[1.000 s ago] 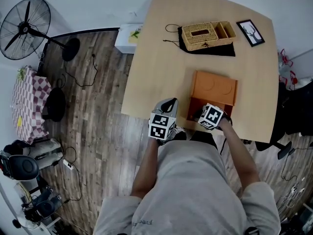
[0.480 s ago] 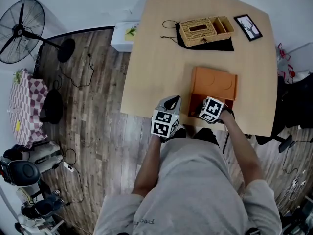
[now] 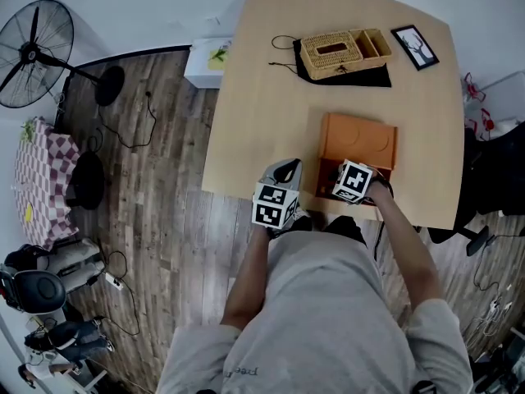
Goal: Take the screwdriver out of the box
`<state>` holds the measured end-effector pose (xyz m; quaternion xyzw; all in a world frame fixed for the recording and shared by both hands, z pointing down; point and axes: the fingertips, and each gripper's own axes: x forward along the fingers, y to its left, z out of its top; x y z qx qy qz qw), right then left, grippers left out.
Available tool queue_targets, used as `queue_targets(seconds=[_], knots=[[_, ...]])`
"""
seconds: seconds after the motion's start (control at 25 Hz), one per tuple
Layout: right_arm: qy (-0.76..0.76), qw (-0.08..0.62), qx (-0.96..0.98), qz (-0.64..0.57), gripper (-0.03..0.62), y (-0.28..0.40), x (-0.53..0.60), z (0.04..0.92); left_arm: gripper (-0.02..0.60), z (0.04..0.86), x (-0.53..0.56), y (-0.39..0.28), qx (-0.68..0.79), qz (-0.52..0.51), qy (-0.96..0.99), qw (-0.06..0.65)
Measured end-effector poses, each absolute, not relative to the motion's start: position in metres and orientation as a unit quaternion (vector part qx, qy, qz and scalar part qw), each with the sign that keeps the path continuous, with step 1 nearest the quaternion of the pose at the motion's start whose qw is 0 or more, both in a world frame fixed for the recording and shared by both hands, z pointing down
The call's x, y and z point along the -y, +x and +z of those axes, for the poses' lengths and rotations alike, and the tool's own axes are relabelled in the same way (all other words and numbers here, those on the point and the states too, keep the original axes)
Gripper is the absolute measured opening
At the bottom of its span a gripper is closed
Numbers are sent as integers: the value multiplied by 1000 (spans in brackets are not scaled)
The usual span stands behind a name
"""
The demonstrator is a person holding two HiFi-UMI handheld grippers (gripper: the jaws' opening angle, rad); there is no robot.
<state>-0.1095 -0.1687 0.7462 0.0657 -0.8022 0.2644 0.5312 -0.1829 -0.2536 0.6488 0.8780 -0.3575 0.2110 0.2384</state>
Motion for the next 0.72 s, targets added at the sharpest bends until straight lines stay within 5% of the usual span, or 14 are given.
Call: queue_targets(seconds=[0.72], knots=[[-27, 495, 782, 378, 106, -121, 149, 759, 55, 655, 252, -178, 347, 215, 879, 247]])
